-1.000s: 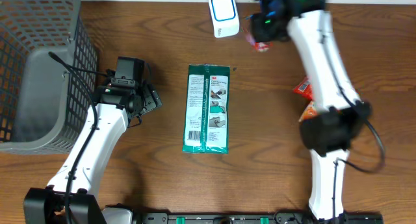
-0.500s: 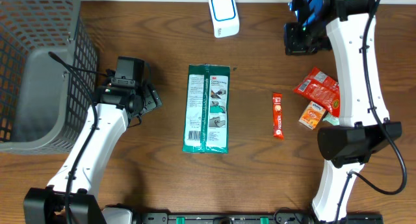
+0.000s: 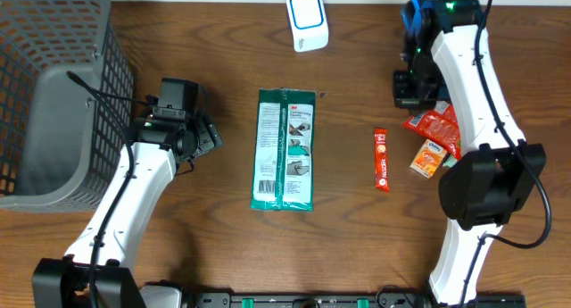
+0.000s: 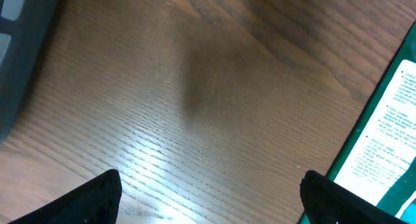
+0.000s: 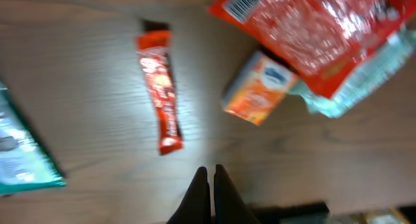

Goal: Scan the item barcode

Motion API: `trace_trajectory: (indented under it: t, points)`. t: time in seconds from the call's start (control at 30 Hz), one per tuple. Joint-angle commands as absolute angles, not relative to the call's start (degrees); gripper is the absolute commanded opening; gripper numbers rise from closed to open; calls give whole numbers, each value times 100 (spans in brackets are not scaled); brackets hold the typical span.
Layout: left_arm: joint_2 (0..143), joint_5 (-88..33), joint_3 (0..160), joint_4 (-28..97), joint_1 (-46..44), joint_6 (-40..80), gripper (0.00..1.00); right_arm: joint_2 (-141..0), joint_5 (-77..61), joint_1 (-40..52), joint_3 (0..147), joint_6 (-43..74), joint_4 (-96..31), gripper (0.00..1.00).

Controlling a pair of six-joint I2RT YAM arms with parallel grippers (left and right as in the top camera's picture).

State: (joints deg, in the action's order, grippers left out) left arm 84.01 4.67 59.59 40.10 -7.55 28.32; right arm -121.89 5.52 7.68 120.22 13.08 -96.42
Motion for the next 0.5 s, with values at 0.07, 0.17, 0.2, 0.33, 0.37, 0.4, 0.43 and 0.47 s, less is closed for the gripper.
trace_trajectory:
  t: [0.07, 0.17, 0.2, 0.33, 0.37, 0.4, 0.43, 0.47]
  points:
    - [8423, 495, 6016, 4025, -735, 2838, 89, -12086, 1249, 607, 11410, 1732, -9590, 1]
    - [8423, 495, 6016, 4025, -735, 2838, 89, -12086, 1275, 552, 11074, 1806, -9478, 1]
    - [8423, 495, 6016, 4025, -735, 2838, 89, -12086, 1341, 528, 10938, 1887, -9450, 1]
    - [8423, 495, 6016, 4025, -735, 2838, 89, -12086, 1785, 447, 10350, 2412, -9314, 1]
    - [8423, 495, 6016, 4025, -735, 2838, 89, -12086, 1831, 425, 10204, 2469, -9251, 1]
    - [8423, 495, 6016, 4025, -735, 2838, 89, -12086, 1837, 403, 10075, 2471, -9181, 1]
    - [8423, 495, 6016, 4025, -735, 2838, 89, -12086, 1837, 373, 9948, 2473, -9102, 1]
    - [8423, 495, 6016, 4025, -735, 2838, 89, -12086, 1837, 351, 9848, 2471, -9032, 1]
